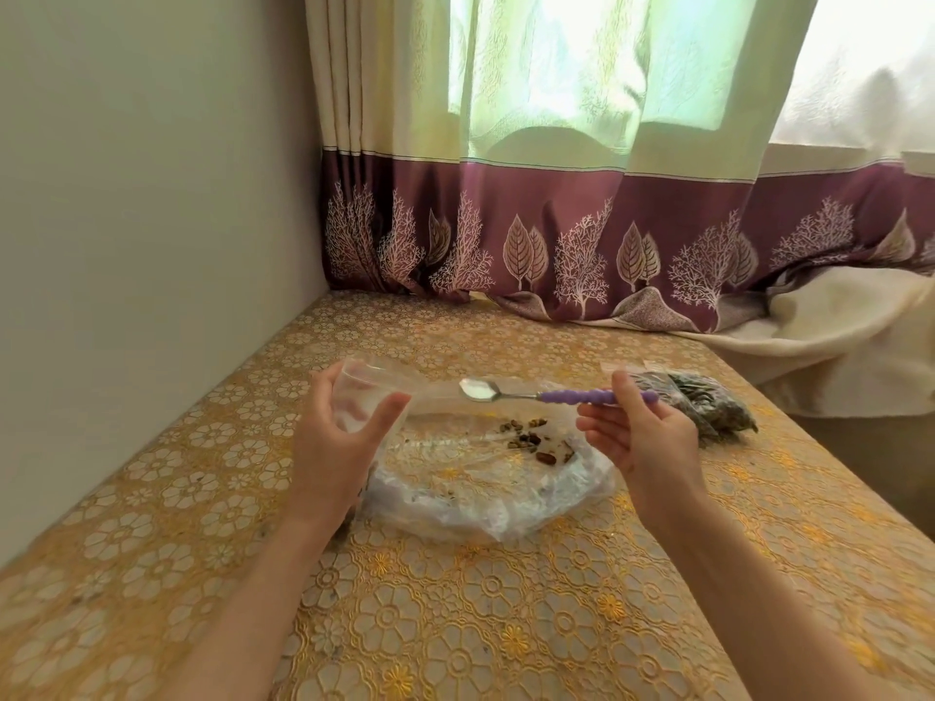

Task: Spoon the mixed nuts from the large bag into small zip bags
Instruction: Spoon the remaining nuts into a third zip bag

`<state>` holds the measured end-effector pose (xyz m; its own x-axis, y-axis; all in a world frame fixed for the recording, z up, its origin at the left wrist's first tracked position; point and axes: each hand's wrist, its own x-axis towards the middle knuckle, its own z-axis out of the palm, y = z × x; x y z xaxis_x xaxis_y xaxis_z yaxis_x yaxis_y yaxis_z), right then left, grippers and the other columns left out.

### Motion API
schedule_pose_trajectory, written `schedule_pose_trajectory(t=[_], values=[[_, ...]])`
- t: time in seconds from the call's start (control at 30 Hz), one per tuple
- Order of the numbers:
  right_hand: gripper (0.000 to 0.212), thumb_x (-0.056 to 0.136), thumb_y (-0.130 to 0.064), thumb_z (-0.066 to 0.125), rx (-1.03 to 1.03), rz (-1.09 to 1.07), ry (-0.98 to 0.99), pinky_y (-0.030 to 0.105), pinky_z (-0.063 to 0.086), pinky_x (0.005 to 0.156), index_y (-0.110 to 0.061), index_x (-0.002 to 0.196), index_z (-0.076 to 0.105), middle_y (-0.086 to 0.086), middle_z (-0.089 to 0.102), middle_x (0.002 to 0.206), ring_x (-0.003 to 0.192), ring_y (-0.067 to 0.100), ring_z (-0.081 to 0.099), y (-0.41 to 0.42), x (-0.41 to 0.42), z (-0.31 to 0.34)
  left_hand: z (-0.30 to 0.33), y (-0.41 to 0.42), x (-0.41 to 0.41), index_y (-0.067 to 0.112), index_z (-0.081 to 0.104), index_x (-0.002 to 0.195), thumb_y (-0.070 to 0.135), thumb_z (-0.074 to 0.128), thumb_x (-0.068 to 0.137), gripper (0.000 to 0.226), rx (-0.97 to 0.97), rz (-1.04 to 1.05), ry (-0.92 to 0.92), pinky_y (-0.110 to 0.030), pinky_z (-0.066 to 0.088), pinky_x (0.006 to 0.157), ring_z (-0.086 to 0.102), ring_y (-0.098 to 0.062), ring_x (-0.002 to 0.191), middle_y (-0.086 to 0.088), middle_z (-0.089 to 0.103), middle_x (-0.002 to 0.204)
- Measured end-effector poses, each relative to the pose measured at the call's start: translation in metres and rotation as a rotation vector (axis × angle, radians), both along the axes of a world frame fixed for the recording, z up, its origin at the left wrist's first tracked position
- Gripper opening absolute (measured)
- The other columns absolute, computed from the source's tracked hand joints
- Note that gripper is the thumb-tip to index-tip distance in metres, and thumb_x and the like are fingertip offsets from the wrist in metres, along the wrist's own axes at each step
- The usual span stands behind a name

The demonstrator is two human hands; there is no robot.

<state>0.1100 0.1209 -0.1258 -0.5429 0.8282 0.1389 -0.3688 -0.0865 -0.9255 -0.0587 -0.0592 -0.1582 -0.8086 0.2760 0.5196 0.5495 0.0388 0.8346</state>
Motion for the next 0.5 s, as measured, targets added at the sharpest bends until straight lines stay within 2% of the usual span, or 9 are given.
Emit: schedule_pose_trajectory(t=[0.07,0.17,0.3,0.43,0.5], values=[[0.032,0.09,-0.03,0.058,0.032,-0.052,-0.046,0.018,0.053,0.048,0.0,0.082,0.064,0.008,0.069,0.06,0.052,0.014,0.065,0.007,0.006,-0.01,-0.001,0.0,-0.001,0.015,0.042,0.133,0.091,0.048,0.048,0.114,0.003,0.002,0.011,-0.022,0.045,0.059,0.046,-0.003,0.062,-0.012,0.061,0.11],[0.036,0.091,-0.032,0.057,0.119,-0.129,-0.111,0.019,0.051,0.045,0.001,0.078,0.063,0.009,0.067,0.056,0.048,0.016,0.063,0.013,0.014,-0.021,-0.002,0.001,0.0,0.014,0.041,0.134,0.091,0.048,0.049,0.115,-0.014,-0.003,0.031,-0.021,0.043,0.058,0.045,-0.002,0.061,-0.014,0.061,0.11],[0.037,0.094,-0.031,0.054,0.16,-0.154,-0.153,0.02,0.05,0.044,0.0,0.075,0.063,0.01,0.065,0.057,0.047,0.016,0.061,0.019,0.02,-0.03,-0.002,0.002,0.001,0.013,0.042,0.133,0.089,0.05,0.051,0.112,-0.027,-0.012,0.046,-0.026,0.05,0.054,0.056,-0.017,0.066,-0.003,0.062,0.095],[0.036,0.095,-0.032,0.053,0.202,-0.176,-0.156,0.019,0.05,0.047,-0.005,0.074,0.063,0.009,0.065,0.062,0.049,0.012,0.06,0.032,0.016,-0.022,0.0,0.002,0.007,0.01,0.042,0.131,0.087,0.048,0.054,0.109,-0.025,-0.008,0.093,-0.01,0.048,0.054,0.055,-0.012,0.066,0.012,0.056,0.09],[0.036,0.095,-0.034,0.052,0.265,-0.191,-0.197,0.02,0.048,0.049,-0.008,0.072,0.063,0.007,0.064,0.065,0.051,0.011,0.057,0.043,0.007,-0.011,0.0,0.003,0.008,0.008,0.042,0.131,0.084,0.049,0.056,0.108,-0.031,-0.014,0.098,-0.013,0.048,0.054,0.058,-0.02,0.069,0.01,0.057,0.091]])
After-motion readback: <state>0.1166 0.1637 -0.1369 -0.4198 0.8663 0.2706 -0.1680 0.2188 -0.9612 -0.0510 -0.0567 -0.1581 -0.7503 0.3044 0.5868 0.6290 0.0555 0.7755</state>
